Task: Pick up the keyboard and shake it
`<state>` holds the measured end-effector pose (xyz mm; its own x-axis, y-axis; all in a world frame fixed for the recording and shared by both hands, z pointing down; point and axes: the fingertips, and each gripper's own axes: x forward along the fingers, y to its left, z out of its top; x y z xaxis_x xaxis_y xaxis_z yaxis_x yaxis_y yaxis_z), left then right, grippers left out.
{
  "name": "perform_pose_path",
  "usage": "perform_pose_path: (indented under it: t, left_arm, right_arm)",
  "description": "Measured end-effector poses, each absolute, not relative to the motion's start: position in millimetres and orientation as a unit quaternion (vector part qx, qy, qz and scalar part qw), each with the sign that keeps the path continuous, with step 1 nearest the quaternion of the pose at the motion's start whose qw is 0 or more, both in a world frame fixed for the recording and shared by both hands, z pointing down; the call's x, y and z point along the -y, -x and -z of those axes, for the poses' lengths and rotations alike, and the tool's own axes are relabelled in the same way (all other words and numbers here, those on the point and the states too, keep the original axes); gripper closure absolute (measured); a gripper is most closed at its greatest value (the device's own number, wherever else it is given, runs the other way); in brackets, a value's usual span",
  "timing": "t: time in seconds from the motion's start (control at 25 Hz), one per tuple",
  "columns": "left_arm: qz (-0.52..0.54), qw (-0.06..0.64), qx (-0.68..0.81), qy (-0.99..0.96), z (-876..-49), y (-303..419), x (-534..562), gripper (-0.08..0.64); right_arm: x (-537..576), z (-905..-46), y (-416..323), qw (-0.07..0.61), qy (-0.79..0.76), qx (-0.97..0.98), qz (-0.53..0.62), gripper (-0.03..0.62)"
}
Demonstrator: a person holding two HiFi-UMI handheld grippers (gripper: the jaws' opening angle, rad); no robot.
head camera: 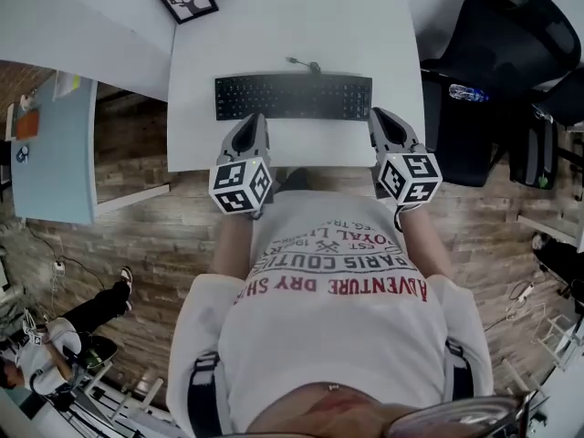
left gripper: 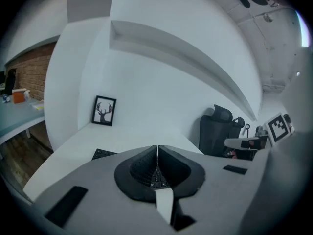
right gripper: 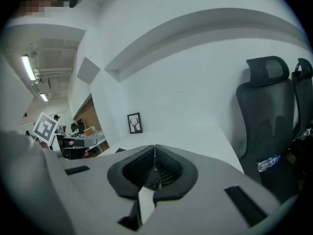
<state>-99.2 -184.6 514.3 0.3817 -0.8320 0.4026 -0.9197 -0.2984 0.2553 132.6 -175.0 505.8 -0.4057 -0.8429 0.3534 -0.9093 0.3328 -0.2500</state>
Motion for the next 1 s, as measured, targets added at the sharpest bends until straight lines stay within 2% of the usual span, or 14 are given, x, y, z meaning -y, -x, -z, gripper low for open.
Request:
perform_pose_path:
  t: [0.24,0.6,0.64,0.68,0.72,0.8,0.88,1.0]
  left_arm:
    - [-0.129,0.263,0.500,-0.815,-546,125,241,0.529]
    - [-0.179,0.289,0.480,-0.809,-606,173,281,0.529]
    - [-0.190,0.287,0.479,-0.808,-614,178,282,0.529]
    - [-0.201,0.287,0.478,-0.805,-621,184,282,0.526]
    - [-0.210,0.289,0.479,-0.802,-627,189,283,0.495]
    - [-0.218,0.304,0.482,-0.792,-641,200,288,0.381]
    - [-0.216,0.332,0.484,-0.780,-655,209,291,0.315]
    - [-0.219,0.372,0.474,-0.768,-675,221,294,0.279]
  right_arm:
    - [216,-540,-132,0.107,-0.577,0.773,-0.241,0.568]
    - [246,-598,-144,0.104,-0.579,0.741,-0.324,0.565]
    - [246,-604,-145,0.114,-0.573,0.743,-0.328,0.523]
    - [247,-611,-145,0.126,-0.564,0.746,-0.331,0.443]
    - [249,-618,-146,0.140,-0.554,0.751,-0.332,0.418]
    - [252,-635,-150,0.170,-0.537,0.756,-0.334,0.352]
    - [254,-652,-158,0.189,-0.527,0.753,-0.345,0.321]
    - [255,-671,-169,0.186,-0.510,0.746,-0.386,0.308]
